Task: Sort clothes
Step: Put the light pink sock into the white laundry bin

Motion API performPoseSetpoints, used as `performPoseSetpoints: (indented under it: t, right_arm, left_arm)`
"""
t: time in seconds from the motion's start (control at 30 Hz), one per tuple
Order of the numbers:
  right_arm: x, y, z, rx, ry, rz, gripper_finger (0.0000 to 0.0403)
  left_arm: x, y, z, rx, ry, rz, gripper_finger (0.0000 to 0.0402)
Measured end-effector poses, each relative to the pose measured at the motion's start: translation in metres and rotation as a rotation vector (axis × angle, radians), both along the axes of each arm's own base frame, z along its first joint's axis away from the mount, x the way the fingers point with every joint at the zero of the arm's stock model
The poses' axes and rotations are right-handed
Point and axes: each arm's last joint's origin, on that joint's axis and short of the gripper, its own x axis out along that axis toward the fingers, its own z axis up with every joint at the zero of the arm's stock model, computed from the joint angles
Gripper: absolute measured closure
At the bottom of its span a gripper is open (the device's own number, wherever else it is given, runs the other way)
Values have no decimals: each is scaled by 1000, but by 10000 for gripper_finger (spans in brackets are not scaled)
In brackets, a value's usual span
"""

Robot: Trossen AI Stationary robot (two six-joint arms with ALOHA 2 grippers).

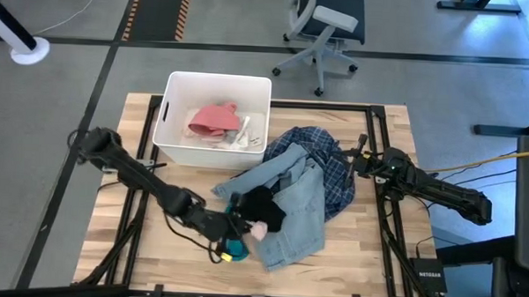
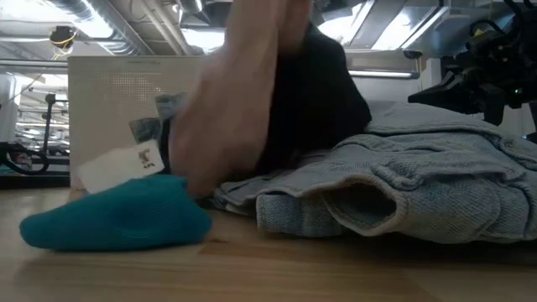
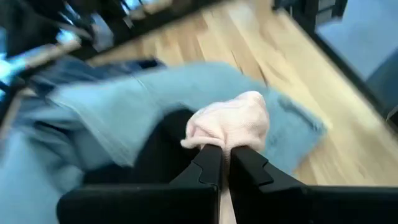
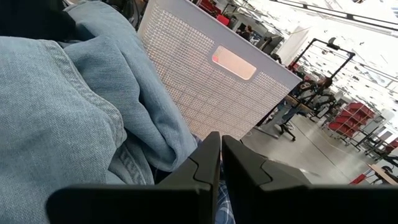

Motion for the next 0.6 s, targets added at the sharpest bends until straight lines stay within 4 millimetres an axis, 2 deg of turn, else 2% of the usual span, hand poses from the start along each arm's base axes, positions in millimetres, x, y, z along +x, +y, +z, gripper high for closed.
performPoseSetpoints:
  t: [0.3,0.6]
  right_arm:
    - [0,0,0,0,0,0,368]
    - [0,0,0,0,0,0,368]
  left_arm:
    - [-42,33,80,-17,-242,19,395]
    - [-92,90,139,99,-457,292,395]
